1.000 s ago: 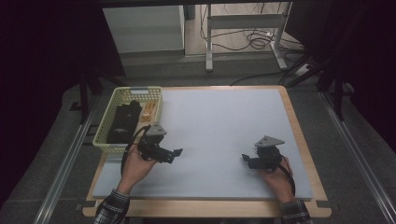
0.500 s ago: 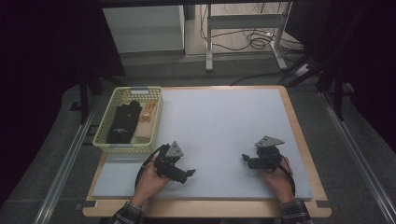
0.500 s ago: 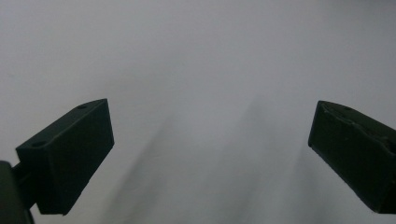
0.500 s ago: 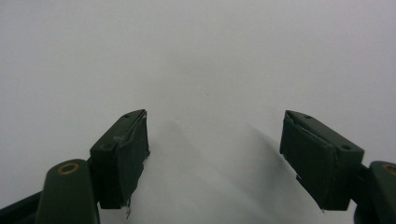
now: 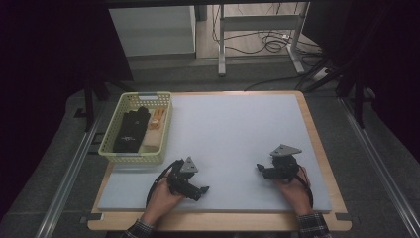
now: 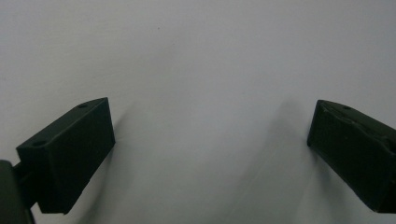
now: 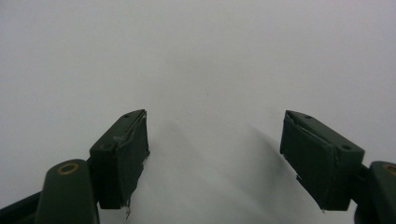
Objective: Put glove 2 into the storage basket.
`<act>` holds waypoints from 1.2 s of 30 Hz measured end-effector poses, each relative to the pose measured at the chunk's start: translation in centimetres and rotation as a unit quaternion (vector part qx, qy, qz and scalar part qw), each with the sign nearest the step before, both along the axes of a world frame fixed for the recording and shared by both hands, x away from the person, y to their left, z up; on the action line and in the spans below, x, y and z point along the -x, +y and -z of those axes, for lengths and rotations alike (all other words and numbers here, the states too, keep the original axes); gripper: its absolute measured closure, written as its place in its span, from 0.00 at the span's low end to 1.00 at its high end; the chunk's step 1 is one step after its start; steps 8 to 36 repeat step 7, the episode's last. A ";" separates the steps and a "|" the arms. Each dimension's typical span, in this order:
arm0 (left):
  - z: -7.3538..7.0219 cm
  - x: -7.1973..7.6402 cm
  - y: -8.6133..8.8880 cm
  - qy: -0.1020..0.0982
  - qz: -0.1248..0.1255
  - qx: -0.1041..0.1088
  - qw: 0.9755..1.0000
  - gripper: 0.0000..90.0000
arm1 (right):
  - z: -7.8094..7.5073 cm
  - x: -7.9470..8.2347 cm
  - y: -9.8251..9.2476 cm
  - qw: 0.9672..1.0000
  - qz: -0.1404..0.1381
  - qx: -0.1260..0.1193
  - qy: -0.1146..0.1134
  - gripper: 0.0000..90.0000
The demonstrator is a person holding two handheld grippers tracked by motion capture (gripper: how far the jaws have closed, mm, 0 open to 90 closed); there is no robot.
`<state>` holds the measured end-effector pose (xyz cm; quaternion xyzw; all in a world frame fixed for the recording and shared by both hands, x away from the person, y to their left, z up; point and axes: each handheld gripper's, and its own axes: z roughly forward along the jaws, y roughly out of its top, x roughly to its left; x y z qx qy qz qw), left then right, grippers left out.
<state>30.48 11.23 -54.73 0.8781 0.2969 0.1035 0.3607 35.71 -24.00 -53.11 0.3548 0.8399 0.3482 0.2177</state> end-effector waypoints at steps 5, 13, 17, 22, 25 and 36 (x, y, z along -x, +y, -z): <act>0.0 0.1 0.0 -0.002 0.000 0.000 1.000 0.01 | 0.0 0.0 0.0 1.000 0.000 -0.001 0.002 0.26; 0.1 0.1 0.0 -0.001 -0.001 0.002 1.000 0.01 | 0.0 0.0 -0.1 1.000 0.001 -0.003 0.004 0.26; 0.1 0.1 0.0 -0.001 -0.001 0.002 1.000 0.01 | 0.0 0.0 -0.1 1.000 0.001 -0.003 0.004 0.26; 0.1 0.1 0.0 -0.001 -0.001 0.002 1.000 0.01 | 0.0 0.0 -0.1 1.000 0.001 -0.003 0.004 0.26; 0.1 0.1 0.0 -0.001 -0.001 0.002 1.000 0.01 | 0.0 0.0 -0.1 1.000 0.001 -0.003 0.004 0.26; 0.1 0.1 0.0 -0.001 -0.001 0.002 1.000 0.01 | 0.0 0.0 -0.1 1.000 0.001 -0.003 0.004 0.26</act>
